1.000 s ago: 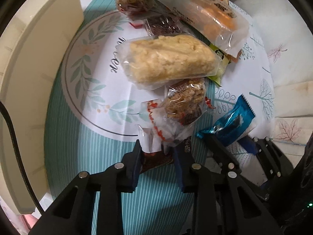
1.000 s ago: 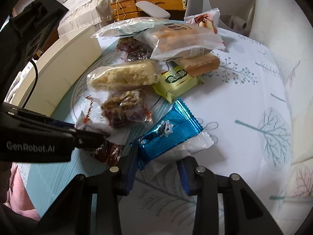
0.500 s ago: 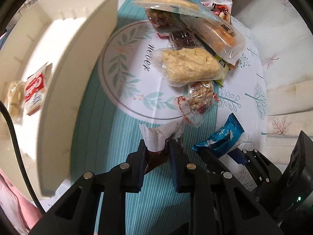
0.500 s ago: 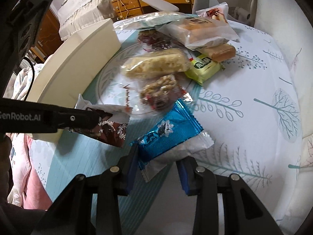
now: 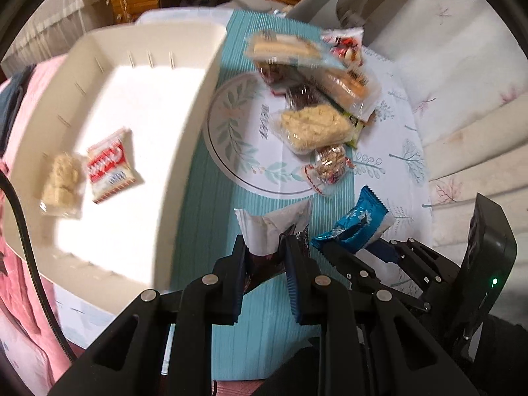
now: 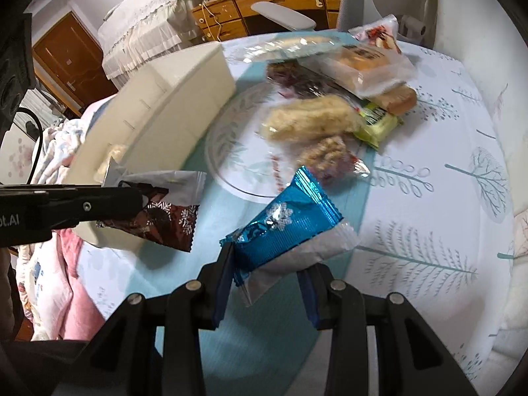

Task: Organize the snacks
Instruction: 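Carry both packets into the white tray and open both grippers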

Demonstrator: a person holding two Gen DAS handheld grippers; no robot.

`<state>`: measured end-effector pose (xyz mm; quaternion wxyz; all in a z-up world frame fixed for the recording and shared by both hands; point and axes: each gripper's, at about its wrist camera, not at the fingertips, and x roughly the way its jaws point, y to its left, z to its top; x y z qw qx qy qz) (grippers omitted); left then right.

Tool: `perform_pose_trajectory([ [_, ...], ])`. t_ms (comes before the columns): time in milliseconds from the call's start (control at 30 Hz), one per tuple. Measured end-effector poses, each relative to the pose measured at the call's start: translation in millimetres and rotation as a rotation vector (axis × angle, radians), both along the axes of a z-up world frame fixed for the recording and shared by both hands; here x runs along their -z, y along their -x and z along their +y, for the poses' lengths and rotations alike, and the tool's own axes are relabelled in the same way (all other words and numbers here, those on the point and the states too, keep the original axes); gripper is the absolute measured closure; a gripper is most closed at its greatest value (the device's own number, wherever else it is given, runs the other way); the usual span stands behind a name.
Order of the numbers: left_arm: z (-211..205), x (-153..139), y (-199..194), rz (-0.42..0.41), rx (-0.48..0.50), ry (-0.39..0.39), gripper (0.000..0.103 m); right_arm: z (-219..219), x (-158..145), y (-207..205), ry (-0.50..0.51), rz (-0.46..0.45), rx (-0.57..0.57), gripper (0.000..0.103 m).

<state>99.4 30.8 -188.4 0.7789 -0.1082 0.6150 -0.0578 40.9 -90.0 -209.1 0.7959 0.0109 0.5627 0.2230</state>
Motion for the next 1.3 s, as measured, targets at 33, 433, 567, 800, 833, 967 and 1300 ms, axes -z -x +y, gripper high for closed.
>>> perform_pose_trajectory([
  [33, 3.7, -4.3, 1.2, -0.012, 0.006, -0.004, 0.083, 3.9, -4.1, 0.9, -0.007, -0.006, -0.002, 0.066],
  [433, 71.0, -49.0, 20.0, -0.155, 0.032, -0.04, 0.083, 59.5, -50.2, 13.8, -0.059, -0.121, 0.01, 0.066],
  [567, 98.2, -56.3, 25.7, -0.184, 0.017, -0.048, 0.082, 79.1, -59.8, 18.7, -0.072, -0.152, 0.007, 0.066],
  [800, 143.9, -58.5, 36.2, -0.24, -0.01, -0.064, 0.082, 120.3, -66.5, 27.3, -0.082, -0.185, -0.01, 0.066],
  [833, 149.9, -57.5, 37.6, -0.246, -0.012, -0.068, 0.082, 125.7, -66.7, 28.5, -0.083, -0.187, -0.011, 0.066],
  [967, 174.7, -52.0, 40.7, -0.255, -0.012, -0.064, 0.082, 145.9, -64.1, 31.7, -0.093, -0.192, -0.004, 0.066],
  [1300, 224.2, -33.5, 41.3, -0.217, 0.022, -0.042, 0.082, 191.0, -51.6, 39.3, -0.126, -0.189, 0.033, 0.065],
])
